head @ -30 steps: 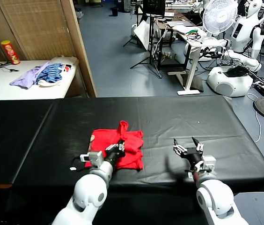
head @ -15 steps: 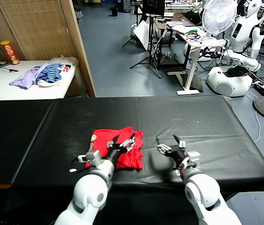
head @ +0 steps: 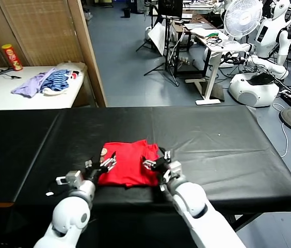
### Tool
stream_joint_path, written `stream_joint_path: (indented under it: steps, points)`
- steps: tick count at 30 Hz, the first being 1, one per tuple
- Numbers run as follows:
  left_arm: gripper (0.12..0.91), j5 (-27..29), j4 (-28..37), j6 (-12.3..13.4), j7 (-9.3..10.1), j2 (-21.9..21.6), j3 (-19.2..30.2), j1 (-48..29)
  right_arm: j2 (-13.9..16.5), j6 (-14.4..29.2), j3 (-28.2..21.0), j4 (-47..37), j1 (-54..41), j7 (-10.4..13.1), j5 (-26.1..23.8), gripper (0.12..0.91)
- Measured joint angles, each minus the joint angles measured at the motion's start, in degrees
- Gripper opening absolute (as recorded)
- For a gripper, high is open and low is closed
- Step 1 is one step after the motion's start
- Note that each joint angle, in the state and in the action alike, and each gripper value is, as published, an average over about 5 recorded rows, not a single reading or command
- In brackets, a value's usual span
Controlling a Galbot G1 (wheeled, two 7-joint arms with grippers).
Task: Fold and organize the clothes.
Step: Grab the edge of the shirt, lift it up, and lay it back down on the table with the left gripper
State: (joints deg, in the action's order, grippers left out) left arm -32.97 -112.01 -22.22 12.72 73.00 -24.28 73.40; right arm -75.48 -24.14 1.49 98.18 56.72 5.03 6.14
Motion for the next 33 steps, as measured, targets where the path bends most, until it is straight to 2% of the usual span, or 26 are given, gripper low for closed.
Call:
stream_joint_path:
  steps: [3,6,11,18,21,27,31,33]
  points:
    - [0.798,-1.95,0.69,0.07,-0.08,0.29,-0.88,0.21,-0.48,0.68,0.04,-0.46,0.13,1.10,-1.68,0.798]
    - [0.798,-4.86,1.47,0.10,-0.05,0.66,-1.77,0.41,-0.87,1.49,0.67,-0.02,0.48,2.29,-0.58,0.798]
    - [0.798,-11.61,2.26,0.19,-0.01,1.13,-3.43,0.91,-0.52,1.41,3.11,3.28,1.38,3.47,5.05,0.798]
    - [0.793,-20.57,3.10,0.13,0.66,2.19,-5.03,1.59,1.72,0.86,6.78,9.27,3.18,3.95,11.97,0.798]
    - [0.714,-22.22,3.51,0.24,0.79,2.58,-5.12,1.67,2.22,0.73,7.96,11.22,3.84,3.96,12.94,0.798]
    - [0.393,-22.70,3.59,0.35,0.57,2.67,-5.10,1.97,2.09,0.03,9.79,14.01,4.92,4.37,13.37,0.798]
    - [0.186,-19.10,3.19,0.71,-0.01,2.48,-4.68,2.10,1.49,-2.55,11.33,15.65,6.24,6.19,12.70,0.798]
    - [0.156,-15.27,2.90,0.85,-1.02,2.24,-4.20,2.25,1.14,-4.35,12.36,16.57,7.23,7.25,11.73,0.798]
